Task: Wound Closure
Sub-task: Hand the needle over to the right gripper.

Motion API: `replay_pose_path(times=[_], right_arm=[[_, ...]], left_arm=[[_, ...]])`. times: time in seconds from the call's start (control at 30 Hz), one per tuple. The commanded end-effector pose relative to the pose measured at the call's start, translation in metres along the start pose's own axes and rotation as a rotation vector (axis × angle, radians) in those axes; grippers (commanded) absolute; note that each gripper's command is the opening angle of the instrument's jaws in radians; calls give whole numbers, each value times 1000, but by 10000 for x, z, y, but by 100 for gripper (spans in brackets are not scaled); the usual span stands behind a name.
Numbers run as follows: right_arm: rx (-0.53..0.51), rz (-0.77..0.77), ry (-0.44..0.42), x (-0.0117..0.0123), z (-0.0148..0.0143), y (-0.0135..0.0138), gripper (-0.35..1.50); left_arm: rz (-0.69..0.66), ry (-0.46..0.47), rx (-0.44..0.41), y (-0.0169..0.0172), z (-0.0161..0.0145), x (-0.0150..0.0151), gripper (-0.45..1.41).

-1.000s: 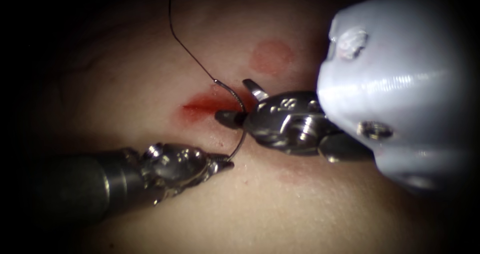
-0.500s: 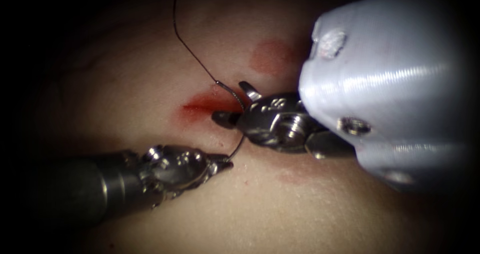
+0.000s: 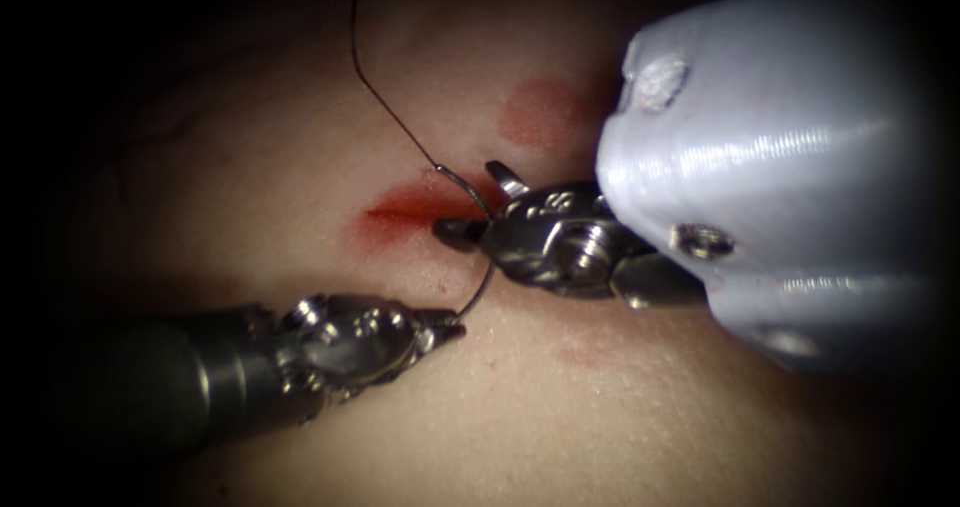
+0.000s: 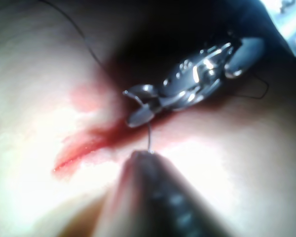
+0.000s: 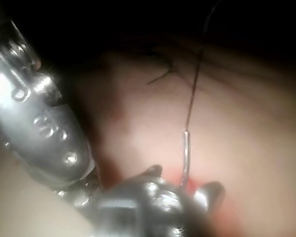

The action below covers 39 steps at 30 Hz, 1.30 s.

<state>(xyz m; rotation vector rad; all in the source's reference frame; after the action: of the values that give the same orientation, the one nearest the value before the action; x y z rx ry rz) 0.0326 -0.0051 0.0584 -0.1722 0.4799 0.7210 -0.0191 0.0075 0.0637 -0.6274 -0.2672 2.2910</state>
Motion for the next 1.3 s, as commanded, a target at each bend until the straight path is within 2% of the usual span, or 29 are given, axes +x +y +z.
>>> replay_pose_path(times=[0.03, 0.17, 0.37, 0.57, 0.87, 1.3], right_arm=[[2, -2, -9, 0, 8, -8, 93], [23, -5, -20, 0, 4, -11, 94], [56, 17, -23, 8, -19, -9, 94], [50, 24, -25, 4, -13, -4, 94], [69, 38, -25, 0, -19, -3, 96], [66, 99, 12, -3, 6, 5, 96]], left_arm=[[3, -3, 6, 2, 8, 0, -35], [33, -22, 70, 0, 6, 0, -35], [102, -60, 203, -6, 4, -2, -35], [152, -82, 289, -7, 1, -1, -35], [158, -92, 293, -6, 0, -1, -35], [174, -103, 295, 1, 1, 1, -35]])
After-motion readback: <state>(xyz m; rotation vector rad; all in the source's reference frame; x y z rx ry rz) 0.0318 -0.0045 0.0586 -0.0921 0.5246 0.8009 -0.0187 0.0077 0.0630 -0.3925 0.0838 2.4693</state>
